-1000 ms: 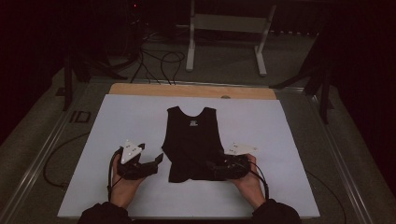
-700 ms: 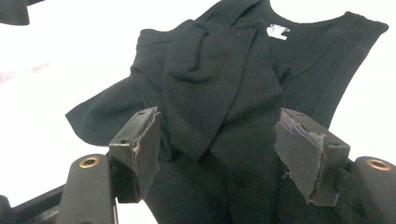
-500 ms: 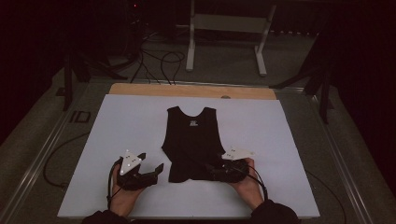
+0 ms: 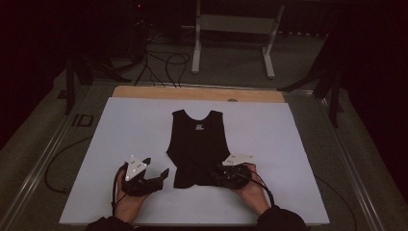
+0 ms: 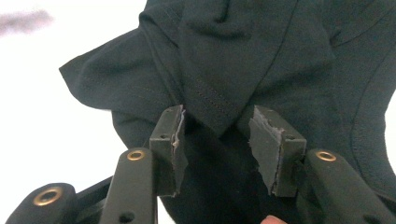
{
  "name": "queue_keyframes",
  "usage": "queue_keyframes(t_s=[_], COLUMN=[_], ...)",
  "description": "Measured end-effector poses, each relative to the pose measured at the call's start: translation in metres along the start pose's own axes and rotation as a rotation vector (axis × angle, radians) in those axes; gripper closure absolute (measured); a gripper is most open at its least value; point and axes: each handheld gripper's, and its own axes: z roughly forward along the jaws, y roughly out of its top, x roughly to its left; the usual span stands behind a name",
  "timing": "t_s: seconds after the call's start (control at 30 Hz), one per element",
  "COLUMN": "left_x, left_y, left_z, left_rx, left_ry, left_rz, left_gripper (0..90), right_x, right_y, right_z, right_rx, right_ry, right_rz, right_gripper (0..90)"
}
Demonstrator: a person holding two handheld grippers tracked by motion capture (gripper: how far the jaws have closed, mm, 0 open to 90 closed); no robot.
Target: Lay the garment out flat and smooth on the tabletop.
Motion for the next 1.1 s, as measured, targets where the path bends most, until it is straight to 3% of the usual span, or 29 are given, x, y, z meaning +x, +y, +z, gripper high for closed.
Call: queue_keyframes(t_s=[0.27,0.6,0.83,1.1], left_x=[-0.001,-0.002,-0.004,-0.004], left_y=[-0.001,-0.001,-0.001,-0.002], left_z=[0.002,0.003,0.004,0.004], left_rx=[0.005,0.012,0.015,0.015], left_ry=[-0.002,-0.009,-0.013,-0.015], left_rz=[0.002,0.007,0.014,0.013], left_gripper=[21.1,21.2,21.4,21.4], right_x=[-0.003,-0.004,-0.003,-0.003], right_y=[0.002,0.004,0.006,0.009], right_z=[0.012,0.012,0.007,-0.005], right_rx=[0.016,-0.008,-0.034,-0.057], right_ry=[0.025,0.050,0.044,0.027], right_rz=[0.031,0.047,0.019,-0.014], right_gripper=[55.9,70.5,81.4,83.9])
